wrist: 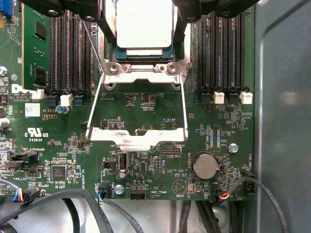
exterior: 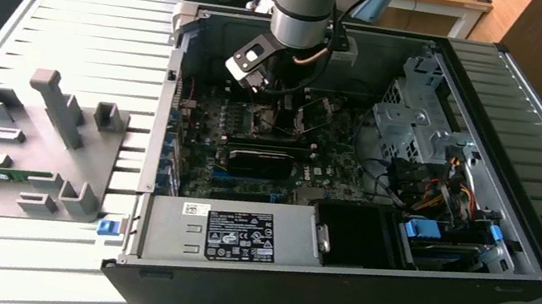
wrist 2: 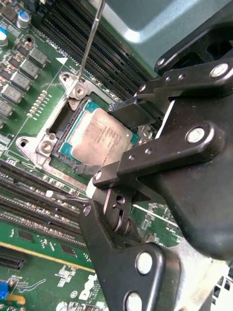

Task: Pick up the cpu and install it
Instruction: 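Place the cpu into insertion slot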

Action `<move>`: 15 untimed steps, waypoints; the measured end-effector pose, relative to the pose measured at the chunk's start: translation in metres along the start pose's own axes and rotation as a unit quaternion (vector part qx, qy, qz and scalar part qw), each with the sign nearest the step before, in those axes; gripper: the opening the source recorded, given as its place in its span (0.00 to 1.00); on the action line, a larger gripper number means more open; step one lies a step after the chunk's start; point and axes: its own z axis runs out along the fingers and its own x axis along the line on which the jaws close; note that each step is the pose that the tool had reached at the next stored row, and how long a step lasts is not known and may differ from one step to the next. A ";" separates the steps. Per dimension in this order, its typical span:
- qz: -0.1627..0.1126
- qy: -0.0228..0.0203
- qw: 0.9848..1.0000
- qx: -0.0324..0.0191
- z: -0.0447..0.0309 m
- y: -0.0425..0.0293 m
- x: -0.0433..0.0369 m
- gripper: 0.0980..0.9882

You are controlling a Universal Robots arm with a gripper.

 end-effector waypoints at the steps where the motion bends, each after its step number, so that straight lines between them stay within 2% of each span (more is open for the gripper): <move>1: 0.000 0.000 1.000 0.000 0.0001 0.0000 0.0000 0.51; 2: 0.000 0.000 1.000 0.000 0.0000 0.0000 0.0000 0.58; 10: 0.000 0.000 1.000 0.000 -0.0008 -0.0001 -0.0001 0.58; 15: 0.000 0.000 1.000 0.001 -0.0078 0.0001 -0.0002 0.58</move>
